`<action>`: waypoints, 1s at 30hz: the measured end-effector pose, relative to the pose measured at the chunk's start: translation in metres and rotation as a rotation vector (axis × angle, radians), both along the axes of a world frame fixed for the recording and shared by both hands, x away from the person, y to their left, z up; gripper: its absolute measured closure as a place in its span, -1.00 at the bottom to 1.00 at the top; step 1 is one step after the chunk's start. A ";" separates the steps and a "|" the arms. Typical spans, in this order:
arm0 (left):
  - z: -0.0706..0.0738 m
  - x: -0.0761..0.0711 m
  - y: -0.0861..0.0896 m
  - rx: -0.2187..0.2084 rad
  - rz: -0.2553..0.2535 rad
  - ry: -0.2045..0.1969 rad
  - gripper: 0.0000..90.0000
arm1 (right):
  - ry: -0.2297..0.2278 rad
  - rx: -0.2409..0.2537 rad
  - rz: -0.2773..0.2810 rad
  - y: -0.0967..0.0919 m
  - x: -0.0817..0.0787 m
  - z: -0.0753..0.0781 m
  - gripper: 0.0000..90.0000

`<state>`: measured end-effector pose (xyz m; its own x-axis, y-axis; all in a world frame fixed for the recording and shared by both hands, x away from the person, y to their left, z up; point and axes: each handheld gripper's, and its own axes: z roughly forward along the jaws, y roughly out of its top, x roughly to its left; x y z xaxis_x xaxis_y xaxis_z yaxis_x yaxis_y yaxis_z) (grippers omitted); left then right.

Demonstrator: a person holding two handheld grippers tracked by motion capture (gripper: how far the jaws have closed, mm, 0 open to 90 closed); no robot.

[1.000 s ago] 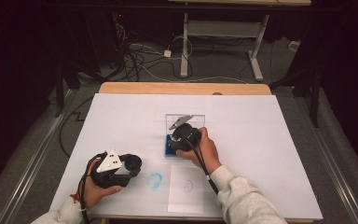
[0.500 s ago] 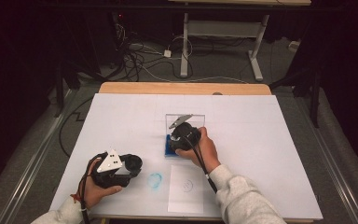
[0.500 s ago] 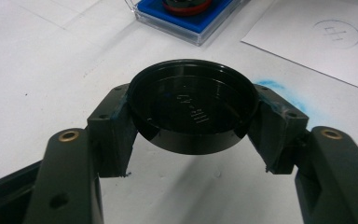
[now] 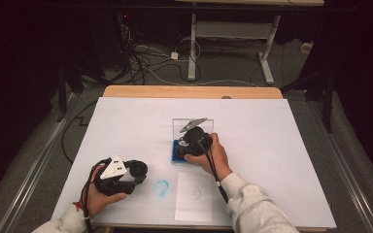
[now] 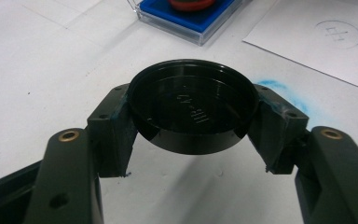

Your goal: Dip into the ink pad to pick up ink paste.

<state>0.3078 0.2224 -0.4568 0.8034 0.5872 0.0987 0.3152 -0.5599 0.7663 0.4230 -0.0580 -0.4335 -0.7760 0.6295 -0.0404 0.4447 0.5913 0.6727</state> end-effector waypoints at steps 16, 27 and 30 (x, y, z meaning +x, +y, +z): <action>0.000 0.001 -0.003 0.003 -0.004 0.002 -0.18 | -0.052 0.074 0.019 -0.031 -0.017 0.015 0.27; 0.000 0.000 -0.004 0.003 -0.005 0.002 -0.18 | -0.081 0.092 0.039 -0.051 -0.033 0.020 0.27; 0.000 0.000 -0.004 0.003 -0.004 0.005 -0.18 | -0.081 0.087 0.044 -0.056 -0.037 0.020 0.27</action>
<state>0.3081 0.2181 -0.4572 0.8061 0.5838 0.0964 0.3166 -0.5633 0.7632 0.3864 -0.1143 -0.4130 -0.7995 0.5985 -0.0504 0.3619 0.5470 0.7549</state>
